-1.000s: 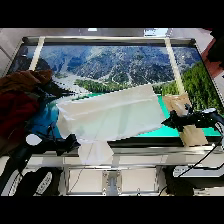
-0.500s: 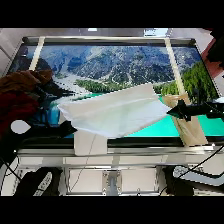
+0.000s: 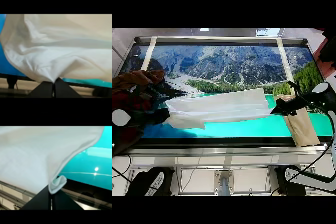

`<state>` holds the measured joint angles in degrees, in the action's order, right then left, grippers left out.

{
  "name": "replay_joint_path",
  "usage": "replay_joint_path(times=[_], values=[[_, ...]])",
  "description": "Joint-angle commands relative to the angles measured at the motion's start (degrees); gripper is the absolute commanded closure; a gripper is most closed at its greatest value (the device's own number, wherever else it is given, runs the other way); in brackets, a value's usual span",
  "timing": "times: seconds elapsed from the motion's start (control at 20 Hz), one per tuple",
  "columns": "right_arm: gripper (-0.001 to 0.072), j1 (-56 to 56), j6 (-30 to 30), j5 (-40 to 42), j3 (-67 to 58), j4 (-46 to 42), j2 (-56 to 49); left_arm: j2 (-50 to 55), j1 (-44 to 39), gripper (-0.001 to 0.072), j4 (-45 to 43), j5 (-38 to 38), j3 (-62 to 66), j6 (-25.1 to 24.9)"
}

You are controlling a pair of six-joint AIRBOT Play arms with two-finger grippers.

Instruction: Fold the shirts.

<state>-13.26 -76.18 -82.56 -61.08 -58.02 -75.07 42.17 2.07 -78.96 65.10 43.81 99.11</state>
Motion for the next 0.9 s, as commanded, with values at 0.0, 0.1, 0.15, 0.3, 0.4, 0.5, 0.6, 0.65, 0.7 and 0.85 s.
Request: replay_joint_path(times=[0.0, 0.1, 0.15, 0.3, 0.4, 0.5, 0.6, 0.65, 0.7, 0.85], values=[[0.0678, 5.62, -2.56, 7.06, -1.66, -3.91, 0.07, 3.98, 0.04, 0.0694, -3.54, -6.62, 1.01, -0.85], [0.0678, 7.67, -2.80, 11.39, -4.44, -5.33, 0.00, 9.35, 0.04, 0.0693, -2.23, -8.04, 2.82, -3.21], [0.0678, 8.46, -3.17, 13.77, -6.21, -5.49, -0.26, 12.26, 0.04, 0.0693, -2.10, -9.49, 4.57, -3.43], [0.0678, 9.33, -3.69, 17.79, -11.67, -6.34, -3.04, 20.20, 0.04, 0.0693, -2.27, -13.94, 12.70, -3.61], [0.0678, 9.33, -4.24, 19.34, -14.80, -6.34, -6.23, 26.27, 0.02, 0.0693, -1.70, -12.63, 19.37, -5.01], [0.0679, 9.62, -4.94, 20.96, -17.29, -6.25, -9.99, 31.30, -0.02, 0.0693, 0.37, -11.67, 23.58, -6.62], [0.0678, 10.34, -5.05, 22.97, -18.84, -6.01, -13.88, 35.06, -0.04, 0.0693, 2.93, -11.13, 24.41, -8.39], [0.0678, 10.75, -5.05, 24.13, -19.34, -5.73, -15.87, 36.76, -0.07, 0.0693, 3.06, -10.03, 24.41, -8.90], [0.0678, 11.21, -5.03, 25.66, -19.43, -5.64, -17.64, 38.64, -0.13, 0.0693, 2.73, -8.98, 24.41, -9.53], [0.0679, 12.07, -5.03, 28.61, -19.43, -5.88, -22.16, 43.21, -0.15, 0.0693, 1.99, -9.22, 24.39, -9.64]])
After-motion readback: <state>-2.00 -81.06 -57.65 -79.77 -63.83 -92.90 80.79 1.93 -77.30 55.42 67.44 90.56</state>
